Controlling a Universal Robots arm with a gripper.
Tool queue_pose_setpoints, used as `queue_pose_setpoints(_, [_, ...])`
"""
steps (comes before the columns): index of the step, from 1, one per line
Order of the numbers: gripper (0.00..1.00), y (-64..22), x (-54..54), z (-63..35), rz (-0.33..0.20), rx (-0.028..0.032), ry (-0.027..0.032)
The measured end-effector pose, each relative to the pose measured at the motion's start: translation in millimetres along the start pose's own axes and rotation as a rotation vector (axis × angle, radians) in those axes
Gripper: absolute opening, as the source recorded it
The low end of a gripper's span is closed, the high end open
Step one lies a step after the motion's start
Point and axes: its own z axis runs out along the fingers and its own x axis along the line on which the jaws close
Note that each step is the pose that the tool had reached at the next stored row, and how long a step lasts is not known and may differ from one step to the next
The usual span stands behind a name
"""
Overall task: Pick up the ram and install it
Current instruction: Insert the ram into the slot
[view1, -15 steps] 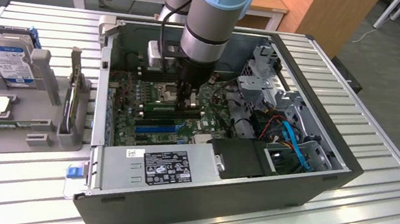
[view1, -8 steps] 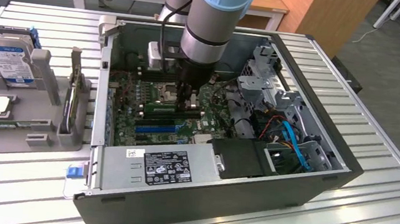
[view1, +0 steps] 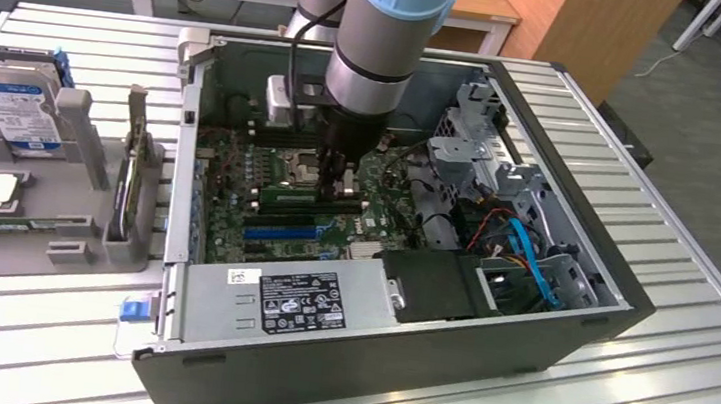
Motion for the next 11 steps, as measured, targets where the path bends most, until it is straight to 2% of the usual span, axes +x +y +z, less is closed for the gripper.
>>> queue_pose_setpoints(11, [0.14, -0.1, -1.3, 0.8, -0.011, -0.0009, 0.0006])
